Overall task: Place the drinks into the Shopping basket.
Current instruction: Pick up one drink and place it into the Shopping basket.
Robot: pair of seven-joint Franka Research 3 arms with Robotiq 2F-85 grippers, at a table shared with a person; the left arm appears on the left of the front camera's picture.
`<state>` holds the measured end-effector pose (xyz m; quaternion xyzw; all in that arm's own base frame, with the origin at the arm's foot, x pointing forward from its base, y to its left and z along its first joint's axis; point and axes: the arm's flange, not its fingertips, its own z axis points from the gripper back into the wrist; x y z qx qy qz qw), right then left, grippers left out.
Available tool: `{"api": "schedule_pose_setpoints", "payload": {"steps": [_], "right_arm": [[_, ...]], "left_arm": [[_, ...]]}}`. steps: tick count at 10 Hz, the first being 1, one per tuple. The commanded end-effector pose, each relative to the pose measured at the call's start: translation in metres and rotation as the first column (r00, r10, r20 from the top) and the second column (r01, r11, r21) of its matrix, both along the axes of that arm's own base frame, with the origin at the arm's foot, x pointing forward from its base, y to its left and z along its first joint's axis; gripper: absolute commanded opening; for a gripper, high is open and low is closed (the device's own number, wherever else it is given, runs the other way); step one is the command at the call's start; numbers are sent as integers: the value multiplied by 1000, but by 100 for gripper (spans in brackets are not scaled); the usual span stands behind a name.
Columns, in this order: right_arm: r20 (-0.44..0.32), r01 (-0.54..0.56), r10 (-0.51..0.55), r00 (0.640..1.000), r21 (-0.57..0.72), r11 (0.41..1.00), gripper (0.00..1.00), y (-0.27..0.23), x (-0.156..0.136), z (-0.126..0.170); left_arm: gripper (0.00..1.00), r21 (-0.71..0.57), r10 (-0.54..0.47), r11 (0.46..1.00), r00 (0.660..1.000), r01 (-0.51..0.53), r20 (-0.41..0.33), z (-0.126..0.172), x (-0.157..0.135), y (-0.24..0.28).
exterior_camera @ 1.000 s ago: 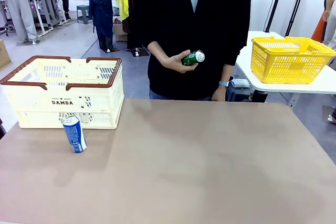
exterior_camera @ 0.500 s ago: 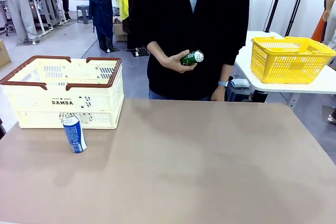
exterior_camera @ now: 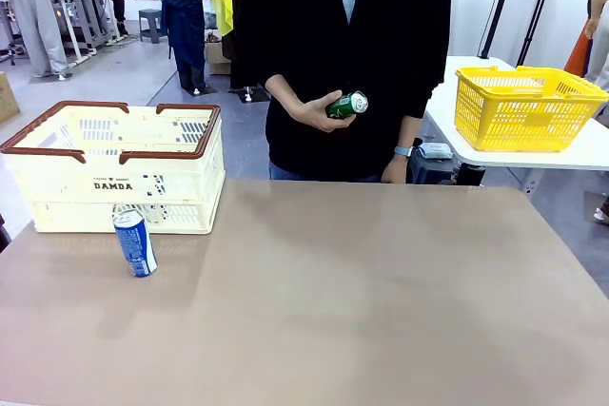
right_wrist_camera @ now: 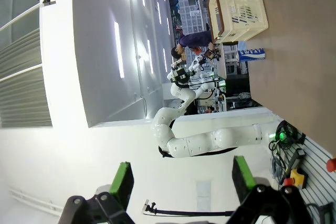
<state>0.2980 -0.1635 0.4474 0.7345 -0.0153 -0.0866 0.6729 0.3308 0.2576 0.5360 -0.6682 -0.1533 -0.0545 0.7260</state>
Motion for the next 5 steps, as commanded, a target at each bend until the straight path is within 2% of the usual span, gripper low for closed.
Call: {"api": "schedule_pose_setpoints", "payload": {"steps": [1, 3, 5], "right_arm": [[-18, 1, -1, 1000, 13, 1000, 100, 0, 0, 7], [-18, 1, -1, 1000, 13, 1000, 100, 0, 0, 7], [-18, 1, -1, 1000, 13, 1000, 100, 0, 0, 7]], "left_arm": [[100, -20, 12, 1000, 1000, -12, -6, 3, -1, 2], [100, 0, 0, 1000, 1000, 0, 0, 0, 0, 0], [100, 118, -69, 990, 994, 79, -86, 27, -9, -61]]}}
